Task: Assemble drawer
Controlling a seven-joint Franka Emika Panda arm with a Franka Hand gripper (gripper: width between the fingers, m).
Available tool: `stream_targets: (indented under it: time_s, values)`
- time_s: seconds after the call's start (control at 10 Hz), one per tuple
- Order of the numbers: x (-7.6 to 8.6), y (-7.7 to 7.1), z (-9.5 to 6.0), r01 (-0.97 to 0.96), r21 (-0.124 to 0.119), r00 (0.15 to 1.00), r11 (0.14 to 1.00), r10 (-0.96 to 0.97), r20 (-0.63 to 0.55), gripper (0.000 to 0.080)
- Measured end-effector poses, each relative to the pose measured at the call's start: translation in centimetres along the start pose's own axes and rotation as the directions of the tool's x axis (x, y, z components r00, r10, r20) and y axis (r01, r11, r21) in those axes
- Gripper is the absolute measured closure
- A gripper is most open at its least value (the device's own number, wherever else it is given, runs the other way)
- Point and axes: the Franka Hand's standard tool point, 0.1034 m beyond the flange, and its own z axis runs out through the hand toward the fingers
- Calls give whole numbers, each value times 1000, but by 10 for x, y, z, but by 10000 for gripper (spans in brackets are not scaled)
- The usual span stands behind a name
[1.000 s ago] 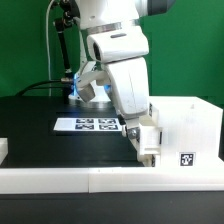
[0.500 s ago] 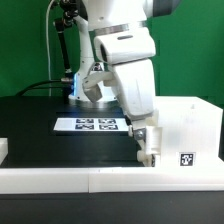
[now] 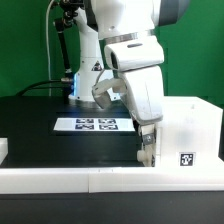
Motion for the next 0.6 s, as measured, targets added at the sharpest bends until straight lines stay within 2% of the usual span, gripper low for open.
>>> stream_targets:
  time_s: [0.1, 0.2, 0.3, 0.4, 0.6]
  values:
    - [-9, 1, -2, 16, 8, 1000, 1000, -16, 3, 150]
    - [-25, 1, -7, 24, 28, 1000, 999, -24, 9, 150]
    - [-40, 4, -13, 11, 37, 1000, 999, -12, 17, 150]
    - [-47, 7, -16, 2, 30, 1000, 1000, -3, 21, 150]
    - [-46, 6, -15, 1, 33, 1000, 999, -2, 20, 150]
